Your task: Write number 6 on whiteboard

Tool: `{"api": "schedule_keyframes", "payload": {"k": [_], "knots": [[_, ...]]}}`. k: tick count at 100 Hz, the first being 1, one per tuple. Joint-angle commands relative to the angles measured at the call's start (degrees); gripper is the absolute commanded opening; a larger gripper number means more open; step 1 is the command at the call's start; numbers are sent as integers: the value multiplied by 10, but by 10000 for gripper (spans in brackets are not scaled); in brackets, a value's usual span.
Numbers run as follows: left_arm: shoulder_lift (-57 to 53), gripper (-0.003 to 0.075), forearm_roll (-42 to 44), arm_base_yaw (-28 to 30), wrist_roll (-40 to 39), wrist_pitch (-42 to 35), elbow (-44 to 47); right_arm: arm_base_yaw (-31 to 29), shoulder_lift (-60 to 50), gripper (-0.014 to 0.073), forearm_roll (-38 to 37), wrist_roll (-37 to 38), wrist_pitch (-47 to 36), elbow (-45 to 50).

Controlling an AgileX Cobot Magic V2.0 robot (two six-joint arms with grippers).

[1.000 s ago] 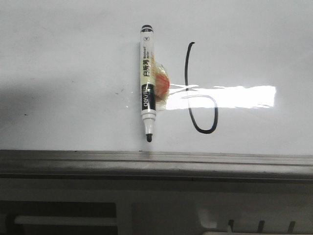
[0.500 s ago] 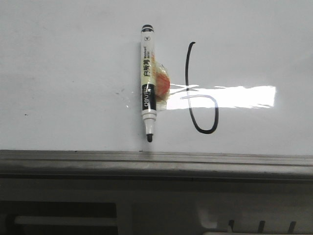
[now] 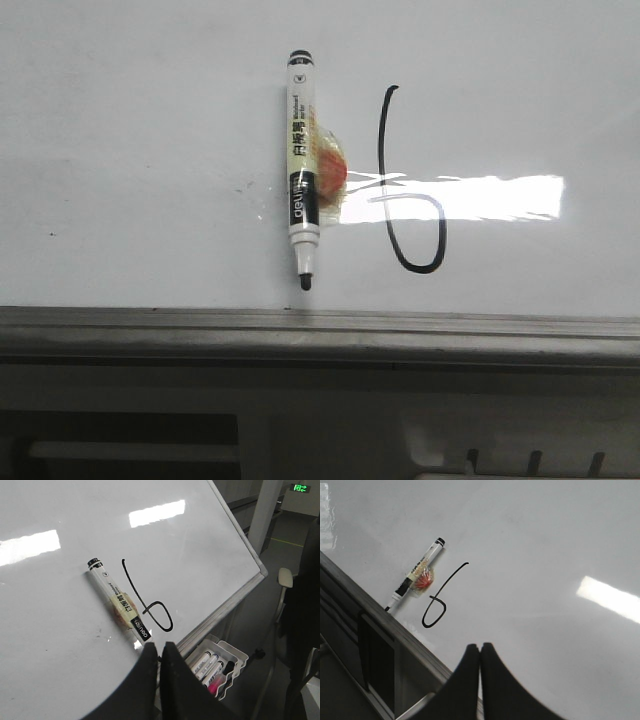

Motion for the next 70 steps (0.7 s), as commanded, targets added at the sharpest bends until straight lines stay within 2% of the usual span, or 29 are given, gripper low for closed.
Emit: {"api": "schedule_keyframes", "payload": {"k": [1, 11, 22, 32, 40, 55, 70], "knots": [[2, -19, -4, 1, 1, -24, -9, -4, 3, -43, -7, 0, -42, -11], [-6, -19, -5, 1, 1, -58, 5, -4, 3, -43, -7, 0, -42, -11], [-40, -19, 65, 10, 1, -108, 37, -4, 3, -43, -7, 0, -42, -11], [-93, -19, 97, 46, -9, -154, 87, -4, 3, -43, -7, 0, -42, -11], [-143, -19, 149, 103, -53, -158, 125, -4, 3, -43, -7, 0, -42, -11], [-249, -19, 283, 224, -213, -116, 180, -4, 3, -43, -7, 0, -42, -11], [-315, -19, 330, 328, -265, -32, 212, -4, 3, -43, -7, 0, -42, -11]]}}
